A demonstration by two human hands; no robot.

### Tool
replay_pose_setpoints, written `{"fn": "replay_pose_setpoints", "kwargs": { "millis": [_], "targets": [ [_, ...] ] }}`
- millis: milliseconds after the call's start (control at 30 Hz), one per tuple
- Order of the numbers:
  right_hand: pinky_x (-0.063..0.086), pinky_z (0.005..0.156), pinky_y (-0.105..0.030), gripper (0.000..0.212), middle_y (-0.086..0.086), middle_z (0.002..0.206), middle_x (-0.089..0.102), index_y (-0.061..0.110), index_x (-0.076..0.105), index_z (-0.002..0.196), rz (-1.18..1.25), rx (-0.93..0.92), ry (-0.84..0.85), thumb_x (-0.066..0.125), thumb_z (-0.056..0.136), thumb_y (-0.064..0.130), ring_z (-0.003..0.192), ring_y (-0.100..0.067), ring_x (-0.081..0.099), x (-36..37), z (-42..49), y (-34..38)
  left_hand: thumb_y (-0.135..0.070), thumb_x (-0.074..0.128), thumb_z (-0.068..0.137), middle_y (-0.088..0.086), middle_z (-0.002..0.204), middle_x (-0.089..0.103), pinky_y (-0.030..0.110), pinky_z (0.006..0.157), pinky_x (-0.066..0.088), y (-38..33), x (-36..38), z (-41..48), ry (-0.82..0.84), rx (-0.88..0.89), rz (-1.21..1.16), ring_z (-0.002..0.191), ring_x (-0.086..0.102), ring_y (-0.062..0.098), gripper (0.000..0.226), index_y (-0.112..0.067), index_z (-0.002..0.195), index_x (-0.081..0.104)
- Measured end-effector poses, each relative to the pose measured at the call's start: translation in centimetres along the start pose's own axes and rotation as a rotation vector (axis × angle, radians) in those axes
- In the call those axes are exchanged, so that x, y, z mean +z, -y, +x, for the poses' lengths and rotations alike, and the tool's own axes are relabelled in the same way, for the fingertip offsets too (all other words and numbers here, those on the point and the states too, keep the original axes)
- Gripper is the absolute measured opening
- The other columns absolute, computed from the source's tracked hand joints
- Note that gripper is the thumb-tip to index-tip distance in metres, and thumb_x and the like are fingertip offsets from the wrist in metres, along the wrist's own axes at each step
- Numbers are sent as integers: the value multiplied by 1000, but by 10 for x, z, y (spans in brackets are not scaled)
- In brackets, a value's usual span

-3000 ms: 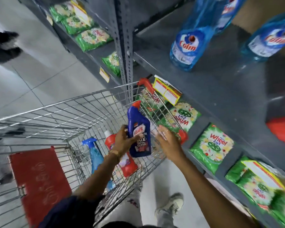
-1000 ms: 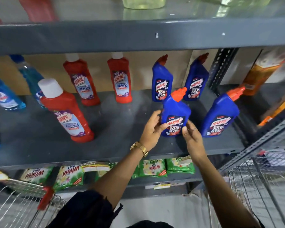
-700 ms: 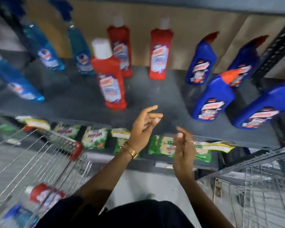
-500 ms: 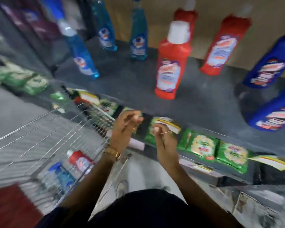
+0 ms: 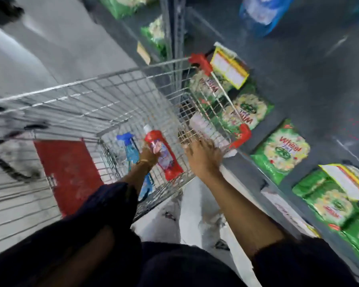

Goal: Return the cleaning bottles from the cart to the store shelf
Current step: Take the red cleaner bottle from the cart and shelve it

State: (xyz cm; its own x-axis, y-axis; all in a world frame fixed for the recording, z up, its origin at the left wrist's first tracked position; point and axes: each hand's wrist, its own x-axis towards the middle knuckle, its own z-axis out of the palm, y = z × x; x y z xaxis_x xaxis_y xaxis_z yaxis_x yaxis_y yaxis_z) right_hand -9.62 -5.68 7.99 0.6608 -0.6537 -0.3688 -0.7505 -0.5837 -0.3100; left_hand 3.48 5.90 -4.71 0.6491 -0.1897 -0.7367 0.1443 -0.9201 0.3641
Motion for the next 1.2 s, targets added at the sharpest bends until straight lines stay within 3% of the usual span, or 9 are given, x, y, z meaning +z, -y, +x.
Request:
{"fn": "replay_pose_setpoints", "kwargs": {
  "millis": [200,400,500,633,733,833,1000,1100,1200],
  "targets": [
    [39,79,-39,36,-11,119,63,14,58,113,-133,15,0,31,97,32,116,-31,49,4,5,-2,-33,50,93,27,141,45,40,103,39,13,25,25,24,-249,-370,129,45,38,62,12,135,37],
    [39,77,-37,35,-8,117,64,16,57,113,-194,-3,13,31,96,33,111,-29,51,7,6,-1,-13,76,74,20,118,65,45,86,55,27,48,54,37,-302,-757,103,65,31,52,7,119,58],
    [39,79,-38,34,-7,117,64,17,56,114,-185,7,21,32,96,33,111,-29,51,6,7,-1,-12,76,75,18,115,63,41,65,56,10,37,40,67,-283,-752,89,61,27,51,2,117,51],
    [32,73,-35,32,-5,110,65,18,56,110,-132,2,7,32,96,34,105,-26,52,5,7,-2,-17,75,75,9,101,56,35,77,51,0,20,18,-47,-185,-592,87,56,22,42,-8,104,44],
    [34,75,-35,31,-4,108,66,19,57,107,-45,-39,8,32,97,34,103,-26,53,1,4,-3,-14,74,76,14,106,60,41,82,54,-9,-4,-6,-20,-92,-659,93,62,28,39,-10,99,43],
    [37,81,-31,30,-7,118,66,17,57,117,188,-74,59,38,97,30,109,-26,56,-10,-1,-8,-12,70,80,14,110,63,40,75,56,-31,-38,-47,32,76,-748,92,64,29,36,-7,107,47],
    [44,100,-34,37,-9,130,59,14,52,127,960,6,235,46,96,33,116,-19,55,-60,-27,-12,-9,69,80,6,93,71,21,55,55,-83,-89,-148,59,467,-755,72,71,10,34,-2,108,52],
    [50,82,-30,23,-18,106,69,17,63,105,1249,-5,234,51,93,32,95,-31,65,-99,-56,-16,-5,72,77,15,96,71,25,61,56,-111,-98,-205,142,634,-757,80,71,19,33,-2,106,56],
    [55,75,-27,26,0,100,75,22,67,102,1445,19,145,56,83,35,91,-18,69,-126,-92,-37,1,69,77,15,89,73,24,58,55,-134,-87,-249,265,737,-735,75,72,19,30,-2,104,57]
  ]
}}
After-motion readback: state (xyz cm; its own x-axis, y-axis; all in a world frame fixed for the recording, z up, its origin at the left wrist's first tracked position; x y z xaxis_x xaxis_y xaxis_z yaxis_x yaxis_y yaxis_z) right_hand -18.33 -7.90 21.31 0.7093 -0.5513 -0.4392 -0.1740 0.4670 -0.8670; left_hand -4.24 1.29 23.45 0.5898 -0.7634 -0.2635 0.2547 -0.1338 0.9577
